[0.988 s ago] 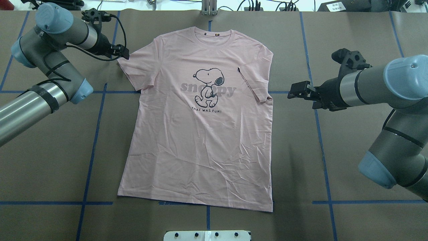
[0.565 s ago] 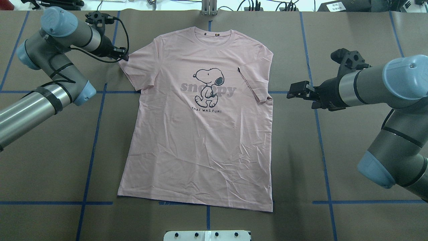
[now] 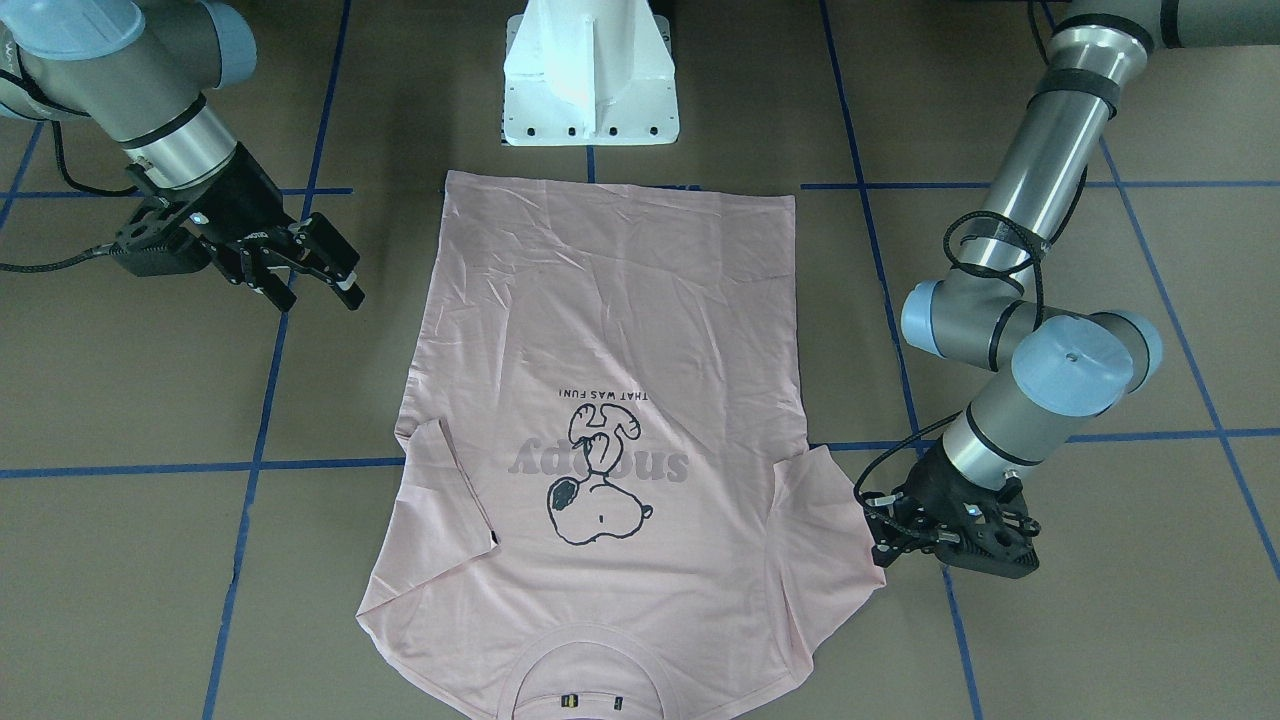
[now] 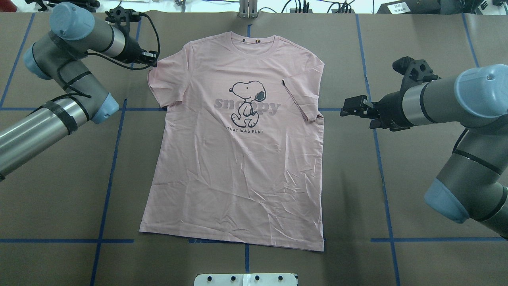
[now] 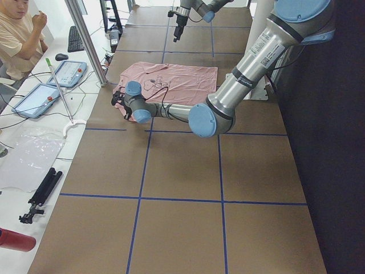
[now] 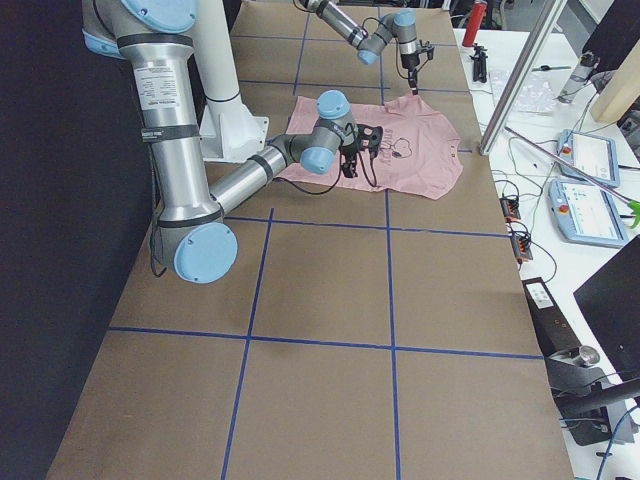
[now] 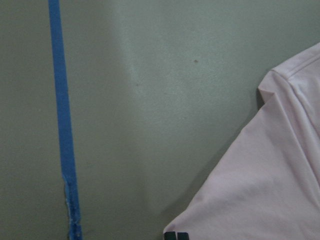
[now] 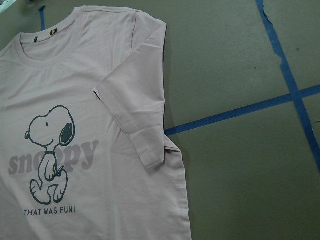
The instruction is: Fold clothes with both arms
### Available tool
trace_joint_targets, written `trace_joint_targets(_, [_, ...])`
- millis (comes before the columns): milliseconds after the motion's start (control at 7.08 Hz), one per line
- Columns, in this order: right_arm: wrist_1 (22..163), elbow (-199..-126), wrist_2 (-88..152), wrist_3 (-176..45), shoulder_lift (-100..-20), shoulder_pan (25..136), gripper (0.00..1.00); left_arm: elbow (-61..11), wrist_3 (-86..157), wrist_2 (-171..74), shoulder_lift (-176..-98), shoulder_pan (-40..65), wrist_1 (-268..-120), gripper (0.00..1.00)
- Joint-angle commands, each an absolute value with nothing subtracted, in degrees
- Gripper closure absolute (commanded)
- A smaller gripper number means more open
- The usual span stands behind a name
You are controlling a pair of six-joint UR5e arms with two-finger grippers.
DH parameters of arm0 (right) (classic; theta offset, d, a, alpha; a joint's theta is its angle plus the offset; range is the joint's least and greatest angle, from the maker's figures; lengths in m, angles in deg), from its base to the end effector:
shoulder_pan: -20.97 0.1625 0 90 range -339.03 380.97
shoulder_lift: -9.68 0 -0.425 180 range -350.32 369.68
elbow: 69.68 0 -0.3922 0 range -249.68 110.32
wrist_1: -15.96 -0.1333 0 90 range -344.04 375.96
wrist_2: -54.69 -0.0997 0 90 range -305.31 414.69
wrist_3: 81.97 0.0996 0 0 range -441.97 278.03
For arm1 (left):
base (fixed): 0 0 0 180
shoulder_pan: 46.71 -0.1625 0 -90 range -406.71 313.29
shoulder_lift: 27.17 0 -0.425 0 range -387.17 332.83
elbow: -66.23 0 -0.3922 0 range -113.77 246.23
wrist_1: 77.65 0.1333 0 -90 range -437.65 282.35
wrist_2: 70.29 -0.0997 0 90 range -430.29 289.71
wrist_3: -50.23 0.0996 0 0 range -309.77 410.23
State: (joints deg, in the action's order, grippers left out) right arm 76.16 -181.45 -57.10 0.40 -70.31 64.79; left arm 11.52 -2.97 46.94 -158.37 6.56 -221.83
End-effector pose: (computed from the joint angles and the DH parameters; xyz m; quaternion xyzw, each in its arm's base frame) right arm -0.3201 -0.4407 0.3308 0.0719 -0.5233 0.1700 0.8319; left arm 0.4061 -0.6909 0.3996 0.2003 0.4880 -0.0039 0.8495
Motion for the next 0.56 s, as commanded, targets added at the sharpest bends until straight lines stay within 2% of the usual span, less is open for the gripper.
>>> trace_joint_targets(0, [76.2,-181.5,-57.1,0.4,-70.3,64.7,0.00,9.7,-11.1,46.3,-160.4,1.8,-221.7,1.00])
trace_joint_targets(141, [76.2,-181.5,-57.1,0.4,-70.5,64.8,0.00,11.3,-11.3,43.7,-162.4,1.3,-221.9,1.00])
trace_joint_targets(282, [76.1,-181.7,-57.0,0.5,-70.6,64.8,0.00,17.7,-11.7,42.9,-168.7,1.0,-222.1,1.00])
trace_joint_targets(424, [76.1,-181.7,-57.1,0.5,-70.6,64.7,0.00,20.8,-12.1,40.3,-170.4,0.2,-222.7,1.00])
